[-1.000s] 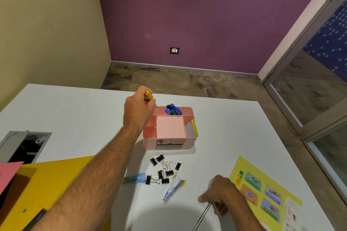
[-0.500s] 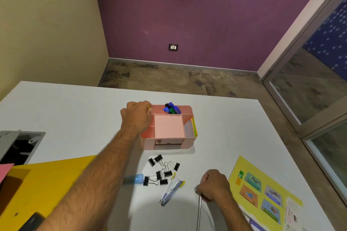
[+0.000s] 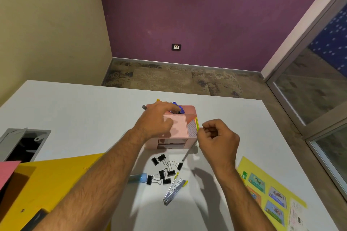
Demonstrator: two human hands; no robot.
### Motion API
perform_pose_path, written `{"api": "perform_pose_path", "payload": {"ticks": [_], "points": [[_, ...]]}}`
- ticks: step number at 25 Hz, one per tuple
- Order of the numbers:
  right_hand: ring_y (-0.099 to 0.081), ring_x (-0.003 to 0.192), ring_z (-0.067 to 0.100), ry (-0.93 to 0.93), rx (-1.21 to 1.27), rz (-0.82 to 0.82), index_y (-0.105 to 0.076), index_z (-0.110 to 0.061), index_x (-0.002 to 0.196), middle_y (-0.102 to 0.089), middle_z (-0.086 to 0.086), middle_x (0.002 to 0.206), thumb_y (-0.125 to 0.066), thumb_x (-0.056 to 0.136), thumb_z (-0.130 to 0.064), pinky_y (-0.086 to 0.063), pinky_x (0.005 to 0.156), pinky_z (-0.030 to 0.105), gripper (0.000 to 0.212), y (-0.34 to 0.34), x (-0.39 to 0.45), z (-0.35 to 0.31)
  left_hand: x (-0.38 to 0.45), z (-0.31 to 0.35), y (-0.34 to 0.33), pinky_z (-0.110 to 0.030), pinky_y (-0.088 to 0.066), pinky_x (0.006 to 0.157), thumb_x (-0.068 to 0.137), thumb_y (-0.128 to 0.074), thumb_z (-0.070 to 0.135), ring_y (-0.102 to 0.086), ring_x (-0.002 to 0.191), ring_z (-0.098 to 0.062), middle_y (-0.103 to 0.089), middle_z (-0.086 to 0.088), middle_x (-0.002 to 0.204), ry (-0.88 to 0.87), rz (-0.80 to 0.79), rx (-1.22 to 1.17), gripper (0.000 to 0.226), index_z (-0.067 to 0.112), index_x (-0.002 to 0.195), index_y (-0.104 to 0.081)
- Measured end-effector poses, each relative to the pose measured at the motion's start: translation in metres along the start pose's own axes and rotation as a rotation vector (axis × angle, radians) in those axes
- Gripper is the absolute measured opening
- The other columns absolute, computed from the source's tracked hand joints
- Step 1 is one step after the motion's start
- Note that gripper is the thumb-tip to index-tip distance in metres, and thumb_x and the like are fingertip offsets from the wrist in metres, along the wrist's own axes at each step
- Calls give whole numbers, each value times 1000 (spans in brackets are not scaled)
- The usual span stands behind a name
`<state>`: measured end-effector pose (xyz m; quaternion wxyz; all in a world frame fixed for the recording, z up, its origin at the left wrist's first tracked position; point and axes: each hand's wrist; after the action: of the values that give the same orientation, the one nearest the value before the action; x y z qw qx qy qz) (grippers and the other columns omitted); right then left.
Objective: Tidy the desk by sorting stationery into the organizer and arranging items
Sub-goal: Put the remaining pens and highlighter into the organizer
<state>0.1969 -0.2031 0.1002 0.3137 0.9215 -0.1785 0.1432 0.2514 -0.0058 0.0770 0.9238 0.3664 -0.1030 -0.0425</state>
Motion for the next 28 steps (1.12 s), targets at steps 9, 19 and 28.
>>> {"api": "perform_pose_path", "payload": {"ticks": [9, 19, 28], "points": [[-70, 71, 8, 197, 218, 99, -71, -14, 87, -72, -6, 78, -77, 78, -15, -58, 68, 24, 11, -18, -2, -10, -4, 29, -19, -20, -55, 65, 79, -72, 20, -64, 65, -4, -74, 4, 78, -311, 115, -124, 15, 12, 91, -77], [-39, 140, 19, -55, -369, -341, -60, -16, 129, -50, -3, 144, -47, 92, -44, -29, 113, 29, 49, -39, -105, 158, 23, 5, 40, -19, -56, 71, 81, -78, 17, -68, 74, -10, -72, 0, 82, -19, 565, -165, 14, 10, 92, -72], [-8, 152, 18, 80, -610, -460, -37, -26, 149, -20, 2, 163, -28, 95, -54, -8, 122, 42, 62, -45, -110, 169, 32, -16, 26, -35, -60, 75, 83, -77, 26, -67, 81, -19, -72, -3, 90, 297, 471, 11, 21, 17, 96, -64]]}}
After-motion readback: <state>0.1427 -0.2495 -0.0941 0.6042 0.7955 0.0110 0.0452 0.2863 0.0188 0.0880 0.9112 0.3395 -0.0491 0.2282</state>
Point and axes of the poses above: each hand's wrist, its own x-axis towards the middle knuckle, its own y-axis out of the back of the hand, z = x × y
